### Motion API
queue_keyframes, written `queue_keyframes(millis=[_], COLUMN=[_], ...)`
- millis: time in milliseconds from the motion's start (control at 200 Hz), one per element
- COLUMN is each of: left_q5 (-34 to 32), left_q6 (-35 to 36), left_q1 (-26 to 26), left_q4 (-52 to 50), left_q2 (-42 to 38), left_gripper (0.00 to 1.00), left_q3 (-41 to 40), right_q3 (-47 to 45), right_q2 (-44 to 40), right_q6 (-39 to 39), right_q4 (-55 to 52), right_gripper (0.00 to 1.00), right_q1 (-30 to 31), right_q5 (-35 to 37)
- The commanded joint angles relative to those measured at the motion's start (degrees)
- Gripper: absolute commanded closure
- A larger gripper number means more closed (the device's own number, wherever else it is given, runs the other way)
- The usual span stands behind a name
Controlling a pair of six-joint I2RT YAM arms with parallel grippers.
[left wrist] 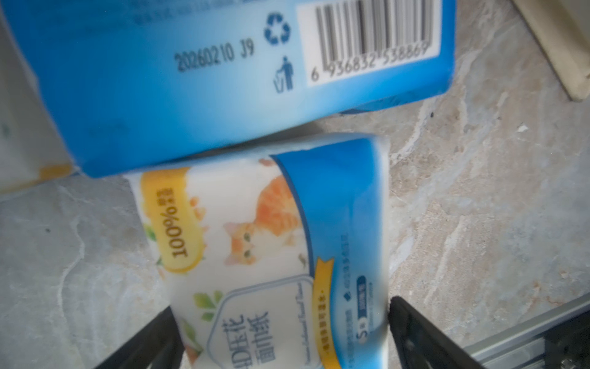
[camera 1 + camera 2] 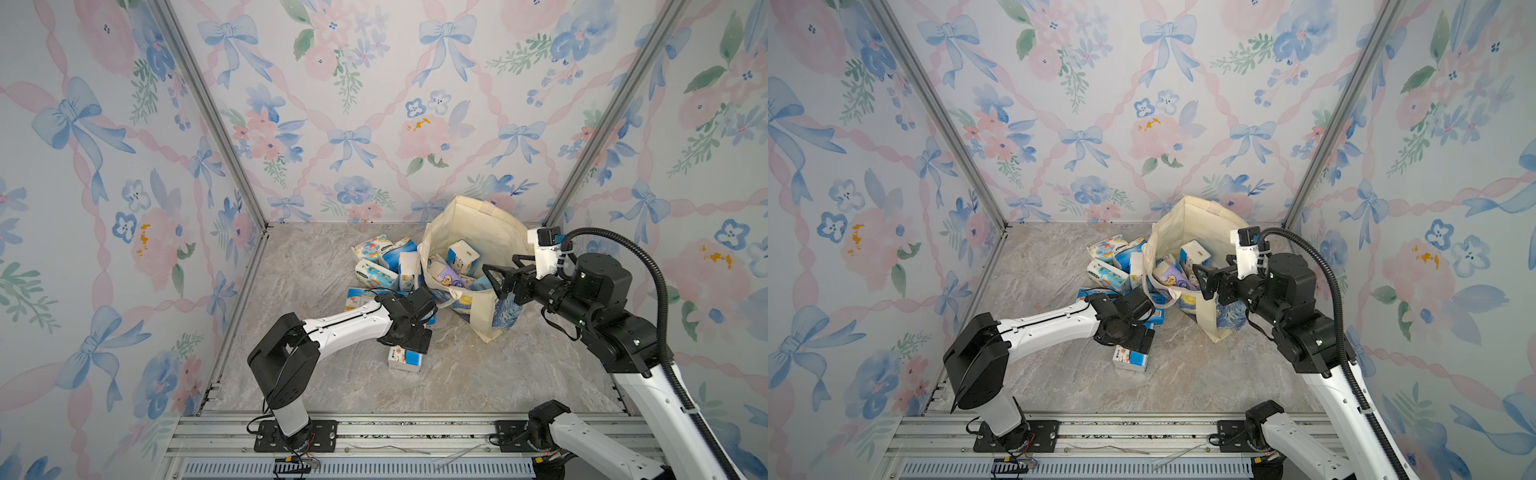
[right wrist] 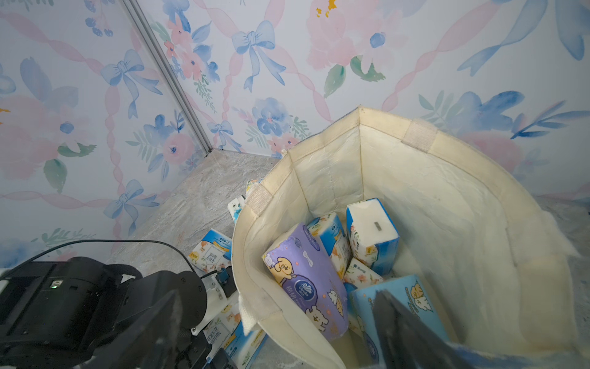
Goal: Put tissues into the canvas bag
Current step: Pick up the pack of facial tissues from the center of the board.
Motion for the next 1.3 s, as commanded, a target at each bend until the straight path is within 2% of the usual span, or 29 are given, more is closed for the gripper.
queue_keyframes(millis=[0,170,530,685,795,955,1045,1150,1225,1295], left_q5=[-1.86,-1.13,-1.65,-4.08,-5.83,-2.68,0.43,7.08,10.28,10.51], left_q6=[-1.49,-1.75,-0.42,1.41,3.31,8.44,11.07,13.71,15.22,16.54], left_q1=[-0.02,-0.22,-1.80,-1.60,-1.07,0.96,3.95,9.32,12.58,13.87], left_q4=[-1.48,-1.49,-1.53,-3.14,-5.44,-11.27,-15.71,-16.07,-16.06,-15.88], left_q2=[-0.05,0.87,8.35,8.07,5.35,-0.26,-6.11,-14.96,-19.05,-19.74], left_gripper=[0.02,0.02,0.02,0.13,0.17,0.18,0.18,0.18,0.16,0.15], left_q3=[0.56,0.06,3.16,4.61,5.51,7.27,9.21,11.10,14.95,20.82], right_q3=[-1.03,-1.74,-2.44,-2.14,-2.03,-1.97,-1.62,-1.52,-1.62,-1.46], right_q2=[-0.16,-0.19,-0.20,0.17,0.23,0.27,0.04,-0.10,0.14,0.70], right_q6=[-0.13,0.04,0.02,-0.21,-0.30,-0.38,-0.90,-1.17,-1.21,-1.41], right_q4=[1.77,2.78,3.11,2.77,2.93,3.04,2.39,2.06,1.93,1.67], right_gripper=[0.06,0.05,0.05,0.05,0.05,0.05,0.05,0.05,0.05,0.05], right_q1=[-0.74,-0.92,-1.83,-2.23,-2.90,-3.97,-4.76,-5.79,-6.34,-6.89], right_q5=[-1.18,-1.76,-1.84,-1.82,-1.79,-1.67,-0.68,1.92,5.20,8.45])
